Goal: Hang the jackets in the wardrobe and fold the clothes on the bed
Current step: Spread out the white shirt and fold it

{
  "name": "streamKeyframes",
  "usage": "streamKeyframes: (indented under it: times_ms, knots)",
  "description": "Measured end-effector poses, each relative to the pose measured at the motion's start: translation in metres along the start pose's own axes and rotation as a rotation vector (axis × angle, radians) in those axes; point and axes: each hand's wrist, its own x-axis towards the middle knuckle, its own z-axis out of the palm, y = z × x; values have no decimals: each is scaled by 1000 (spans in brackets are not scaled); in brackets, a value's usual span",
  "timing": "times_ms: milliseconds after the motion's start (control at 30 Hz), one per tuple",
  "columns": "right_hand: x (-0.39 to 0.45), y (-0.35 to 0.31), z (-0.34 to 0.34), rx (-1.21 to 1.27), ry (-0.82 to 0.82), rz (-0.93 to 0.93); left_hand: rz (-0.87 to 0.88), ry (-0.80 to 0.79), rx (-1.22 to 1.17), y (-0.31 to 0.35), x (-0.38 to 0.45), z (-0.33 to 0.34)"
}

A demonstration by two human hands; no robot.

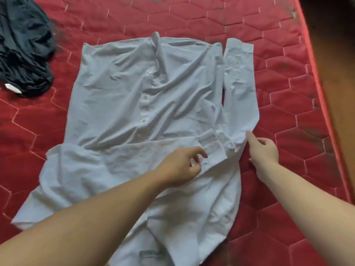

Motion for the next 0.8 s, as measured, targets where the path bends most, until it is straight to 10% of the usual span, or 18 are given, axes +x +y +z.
streamKeyframes:
  times_ms: [233,567,800]
  knots:
    - [55,-40,20,93,-250,-2,-221,11,-32,41,81,31]
    - [97,-76,38,7,-216,-41,-272,-38,376,59,90,42]
    - [82,-77,9,178,-56,-373,-432,-135,201,67,105,40]
